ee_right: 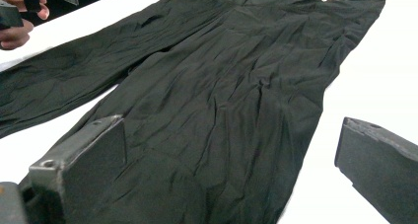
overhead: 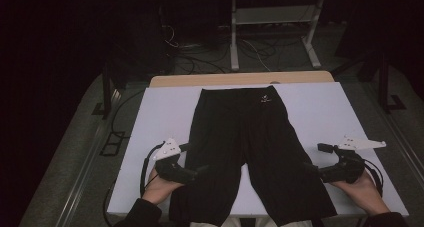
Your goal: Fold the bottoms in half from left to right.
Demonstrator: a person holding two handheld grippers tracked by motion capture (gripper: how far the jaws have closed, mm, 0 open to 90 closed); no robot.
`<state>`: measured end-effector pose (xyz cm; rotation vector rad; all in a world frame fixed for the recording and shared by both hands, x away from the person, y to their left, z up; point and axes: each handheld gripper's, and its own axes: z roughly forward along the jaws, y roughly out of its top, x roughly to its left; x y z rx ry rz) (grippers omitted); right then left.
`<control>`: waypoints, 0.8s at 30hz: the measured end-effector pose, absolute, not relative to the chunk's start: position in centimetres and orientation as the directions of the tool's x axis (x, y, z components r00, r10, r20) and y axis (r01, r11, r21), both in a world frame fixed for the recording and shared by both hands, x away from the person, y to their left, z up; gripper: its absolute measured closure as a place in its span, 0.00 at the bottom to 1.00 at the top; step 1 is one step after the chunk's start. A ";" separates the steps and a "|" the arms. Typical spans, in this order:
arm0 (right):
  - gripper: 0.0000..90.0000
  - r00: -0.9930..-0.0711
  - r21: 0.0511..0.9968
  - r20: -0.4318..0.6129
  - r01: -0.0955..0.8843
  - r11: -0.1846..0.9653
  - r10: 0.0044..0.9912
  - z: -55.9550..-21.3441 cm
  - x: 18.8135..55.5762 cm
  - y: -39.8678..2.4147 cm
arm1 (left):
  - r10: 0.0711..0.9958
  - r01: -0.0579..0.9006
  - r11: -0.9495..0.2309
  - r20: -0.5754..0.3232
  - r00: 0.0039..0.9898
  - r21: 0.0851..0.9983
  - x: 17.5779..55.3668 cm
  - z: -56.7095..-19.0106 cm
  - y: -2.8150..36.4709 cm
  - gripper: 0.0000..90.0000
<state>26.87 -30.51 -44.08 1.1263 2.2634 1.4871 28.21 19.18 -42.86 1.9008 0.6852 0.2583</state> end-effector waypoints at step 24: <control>0.00 -0.676 0.854 0.218 0.482 0.198 0.704 -43.2 27.0 -30.4 | 0.576 0.350 -0.280 -0.136 0.806 0.894 28.0 -42.9 19.3 0.00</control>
